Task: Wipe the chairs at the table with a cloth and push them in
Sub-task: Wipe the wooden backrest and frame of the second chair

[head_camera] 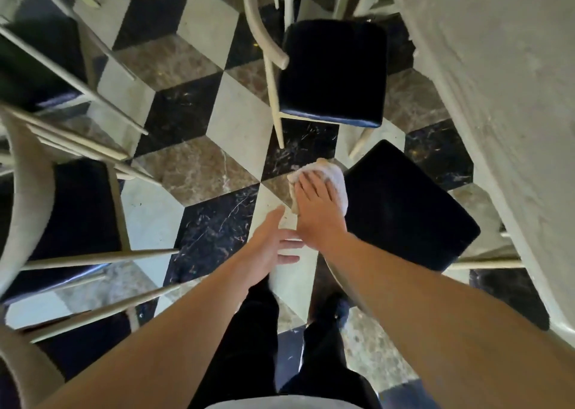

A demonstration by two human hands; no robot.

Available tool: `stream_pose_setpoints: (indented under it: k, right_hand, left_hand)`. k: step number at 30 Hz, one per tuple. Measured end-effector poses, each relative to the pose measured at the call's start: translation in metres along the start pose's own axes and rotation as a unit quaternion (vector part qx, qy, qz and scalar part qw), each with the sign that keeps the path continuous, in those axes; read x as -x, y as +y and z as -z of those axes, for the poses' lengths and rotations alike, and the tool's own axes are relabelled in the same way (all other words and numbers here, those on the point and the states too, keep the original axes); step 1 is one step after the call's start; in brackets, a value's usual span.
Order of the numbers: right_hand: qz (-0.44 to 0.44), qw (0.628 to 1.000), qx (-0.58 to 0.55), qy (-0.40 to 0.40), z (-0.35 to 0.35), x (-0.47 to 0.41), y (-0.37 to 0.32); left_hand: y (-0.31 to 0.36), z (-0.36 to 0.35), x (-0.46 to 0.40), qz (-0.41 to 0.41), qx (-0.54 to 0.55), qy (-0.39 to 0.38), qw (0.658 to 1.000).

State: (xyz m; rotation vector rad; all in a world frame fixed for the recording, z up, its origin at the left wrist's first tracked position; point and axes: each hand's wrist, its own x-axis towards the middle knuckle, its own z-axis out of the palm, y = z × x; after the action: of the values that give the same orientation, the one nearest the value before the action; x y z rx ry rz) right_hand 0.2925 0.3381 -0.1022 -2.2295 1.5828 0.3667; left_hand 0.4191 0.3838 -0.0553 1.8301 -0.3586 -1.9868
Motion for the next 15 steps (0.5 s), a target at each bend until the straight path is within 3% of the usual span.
stream_pose_setpoints:
  k: [7,15]
  right_hand:
    - [0.072,0.981,0.176,-0.033,0.025,-0.067,0.02]
    - [0.24,0.95,0.194,-0.04,-0.008,0.05,0.022]
  left_hand:
    - [0.01,0.027,0.014,-0.005,0.014,0.046,0.999]
    - [-0.007,-0.016,0.024,-0.011,0.0,0.122,0.993]
